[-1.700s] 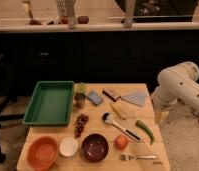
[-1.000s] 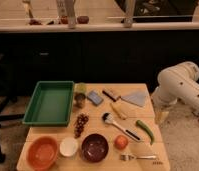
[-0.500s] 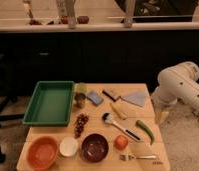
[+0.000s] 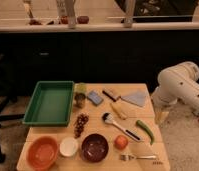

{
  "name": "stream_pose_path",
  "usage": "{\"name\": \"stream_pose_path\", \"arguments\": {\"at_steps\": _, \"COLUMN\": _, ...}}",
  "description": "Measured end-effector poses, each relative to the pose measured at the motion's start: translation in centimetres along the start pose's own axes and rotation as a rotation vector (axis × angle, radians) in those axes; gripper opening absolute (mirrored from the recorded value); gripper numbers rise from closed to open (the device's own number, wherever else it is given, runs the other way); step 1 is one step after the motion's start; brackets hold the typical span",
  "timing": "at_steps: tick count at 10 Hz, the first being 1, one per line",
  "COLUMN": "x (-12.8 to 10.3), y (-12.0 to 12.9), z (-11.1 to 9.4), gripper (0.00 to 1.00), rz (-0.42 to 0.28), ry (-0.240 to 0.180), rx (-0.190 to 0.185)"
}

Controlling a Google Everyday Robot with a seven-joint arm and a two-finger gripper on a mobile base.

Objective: Place brush in purple bowl

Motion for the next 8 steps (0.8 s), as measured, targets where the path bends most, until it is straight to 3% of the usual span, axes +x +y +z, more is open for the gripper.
{"name": "stream_pose_path", "arguments": {"at_steps": 3, "x": -0.1, "y": 0.0, "z": -0.1, "gripper": 0.8, "rz": 0.009, "ry": 0.003, "rx": 0.004}}
{"name": "stream_pose_path", "arguments": {"at_steps": 4, "x": -0.7, "y": 0.0, "z": -0.8, "gripper": 0.8, "rz": 0.041, "ry": 0.006, "rx": 0.018}}
{"name": "stream_pose_path", "arguments": {"at_steps": 8, "x": -6.1, "y": 0.5, "z": -3.0, "gripper": 0.8, "rz": 0.182, "ry": -0.026, "rx": 0.044}}
